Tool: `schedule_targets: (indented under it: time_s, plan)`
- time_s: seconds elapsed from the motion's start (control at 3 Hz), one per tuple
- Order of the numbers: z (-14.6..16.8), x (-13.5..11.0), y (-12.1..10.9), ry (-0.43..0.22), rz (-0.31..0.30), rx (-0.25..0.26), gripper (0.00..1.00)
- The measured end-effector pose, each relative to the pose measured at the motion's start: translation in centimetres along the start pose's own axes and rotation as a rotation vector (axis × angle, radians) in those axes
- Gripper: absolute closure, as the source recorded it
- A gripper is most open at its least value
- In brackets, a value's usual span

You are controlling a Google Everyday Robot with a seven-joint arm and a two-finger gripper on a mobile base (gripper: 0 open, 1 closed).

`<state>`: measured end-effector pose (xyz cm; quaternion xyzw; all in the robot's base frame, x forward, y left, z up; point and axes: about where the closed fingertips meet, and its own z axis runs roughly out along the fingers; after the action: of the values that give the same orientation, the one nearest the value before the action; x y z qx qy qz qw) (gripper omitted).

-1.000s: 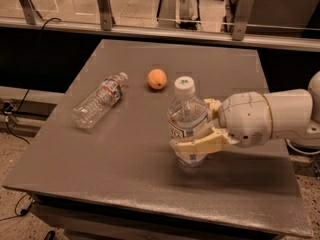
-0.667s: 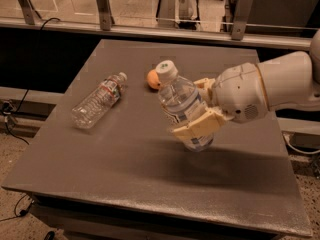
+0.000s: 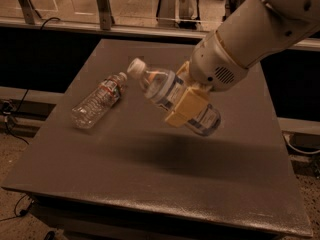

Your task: Knock blue plastic bottle over

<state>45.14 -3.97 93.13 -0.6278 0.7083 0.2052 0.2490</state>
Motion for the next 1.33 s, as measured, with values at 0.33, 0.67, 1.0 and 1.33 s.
schedule_targets:
  time_s: [0.33, 0.67, 1.0, 1.33]
  plan:
    - [2.4, 4.1, 0.7, 0.219, 0.063, -0.052, 1.00]
    - [2.1, 5.9, -0.4, 0.300, 0.053, -0.011, 1.00]
    - [2.2, 5.9, -0.3, 0.300, 0.054, -0.014, 0.82]
    - [2.3, 5.9, -0.3, 0.300, 0.052, -0.013, 0.59]
